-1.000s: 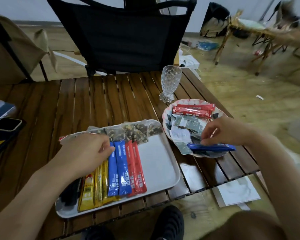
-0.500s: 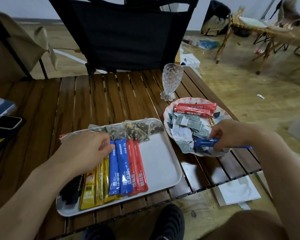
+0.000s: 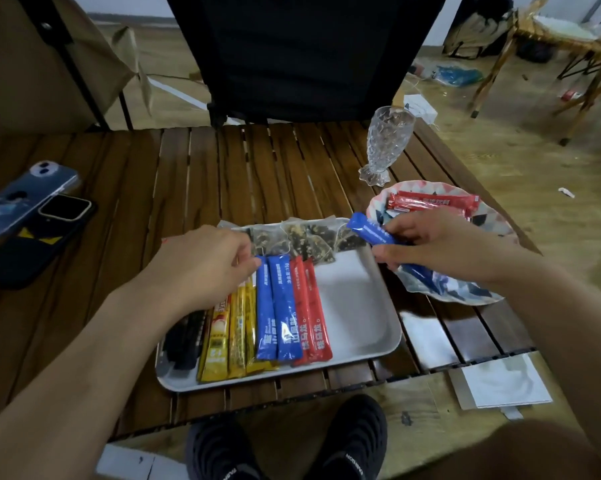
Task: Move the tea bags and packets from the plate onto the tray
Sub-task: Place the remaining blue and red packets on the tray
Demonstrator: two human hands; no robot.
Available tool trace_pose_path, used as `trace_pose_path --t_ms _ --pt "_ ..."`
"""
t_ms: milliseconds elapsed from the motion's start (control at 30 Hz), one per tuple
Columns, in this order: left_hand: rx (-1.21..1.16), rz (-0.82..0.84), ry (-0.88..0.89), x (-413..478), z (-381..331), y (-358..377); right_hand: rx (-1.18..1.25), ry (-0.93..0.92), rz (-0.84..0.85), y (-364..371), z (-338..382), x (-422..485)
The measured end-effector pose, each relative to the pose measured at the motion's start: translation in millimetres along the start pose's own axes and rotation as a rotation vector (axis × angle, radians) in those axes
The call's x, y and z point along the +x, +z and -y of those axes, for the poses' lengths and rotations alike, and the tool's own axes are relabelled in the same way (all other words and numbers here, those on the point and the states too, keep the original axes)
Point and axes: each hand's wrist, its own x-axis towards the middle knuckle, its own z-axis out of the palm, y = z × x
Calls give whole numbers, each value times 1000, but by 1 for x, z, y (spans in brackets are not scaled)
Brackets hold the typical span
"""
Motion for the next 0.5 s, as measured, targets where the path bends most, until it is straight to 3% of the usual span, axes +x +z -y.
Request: trace_pose_path --t_ms 333,500 --pt "-35 -3 -30 -1 9 -3 63 25 28 36 18 13" --pt "-50 74 -137 -4 22 -15 149 24 29 55 23 21"
